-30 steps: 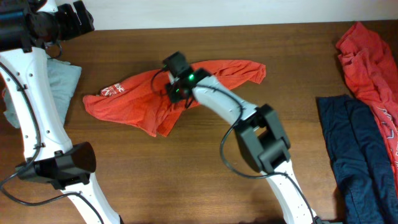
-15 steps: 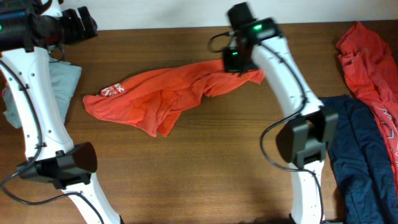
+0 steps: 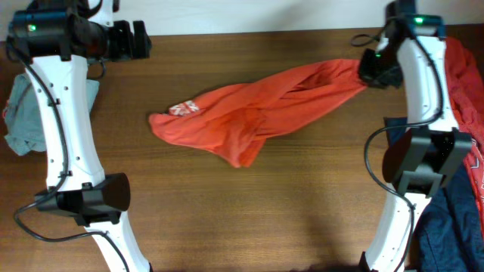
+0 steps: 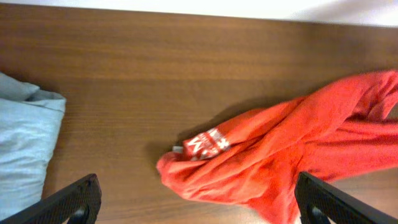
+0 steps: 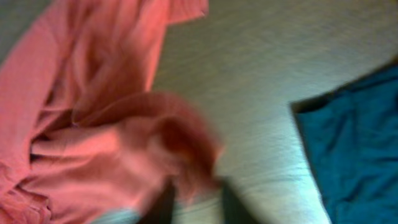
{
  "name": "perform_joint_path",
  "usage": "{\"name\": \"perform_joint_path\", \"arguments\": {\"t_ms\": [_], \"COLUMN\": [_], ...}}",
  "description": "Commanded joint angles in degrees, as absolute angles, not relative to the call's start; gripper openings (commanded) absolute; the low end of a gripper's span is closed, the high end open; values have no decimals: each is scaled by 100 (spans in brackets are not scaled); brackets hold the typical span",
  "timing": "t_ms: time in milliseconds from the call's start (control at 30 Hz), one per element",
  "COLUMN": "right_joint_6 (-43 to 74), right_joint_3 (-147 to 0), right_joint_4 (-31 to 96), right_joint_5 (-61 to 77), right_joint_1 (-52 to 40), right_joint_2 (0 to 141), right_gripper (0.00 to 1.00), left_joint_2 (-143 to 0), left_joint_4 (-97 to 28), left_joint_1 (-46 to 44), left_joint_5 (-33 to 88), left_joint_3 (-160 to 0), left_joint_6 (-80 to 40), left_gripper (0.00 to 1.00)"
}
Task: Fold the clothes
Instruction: 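Grasp the shirt's left edge with the left gripper and pull it up-left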
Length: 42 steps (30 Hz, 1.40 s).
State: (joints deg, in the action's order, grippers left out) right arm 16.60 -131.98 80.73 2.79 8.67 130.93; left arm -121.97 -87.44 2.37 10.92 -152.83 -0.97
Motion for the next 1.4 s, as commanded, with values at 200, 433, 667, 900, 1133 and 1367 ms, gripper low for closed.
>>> {"name": "perform_joint_path", "arguments": {"t_ms": [200,433,667,900,1133,1367], "right_joint_6": [1505,1483,1378,1372,1330,1332], "right_joint_3": [-13200,-13200,-13200,-13200,-13200,-13200], "right_joint_4": [8165,8128,8119,8093,8053,8044], "right_joint_5": [388,384,384,379,381,386], "right_joint_1": [1017,1020,1020,1022,1022,1020], "right_joint_2": [13054,13054,13054,13054,13054,13054], "right_gripper": [98,99,100,99,99,99], "left_joint_2": [-12193,-12193,-12191,-12191,-12191,-12191], "left_joint_4": [-9461,-9362,-8831,-8759,-8075,-7273], "left_joint_1": [-609,-1302,-1855,-2512,-3035,-3249], "left_joint_5": [1074,945,967,1245,1133,729], "left_joint_3": [-15047,-13614,-12101,-11907,-10960,-10097], "left_joint_6": [1221,1297,1133,1098,987,792], "left_gripper": [95,85,83,83,83,83]}}
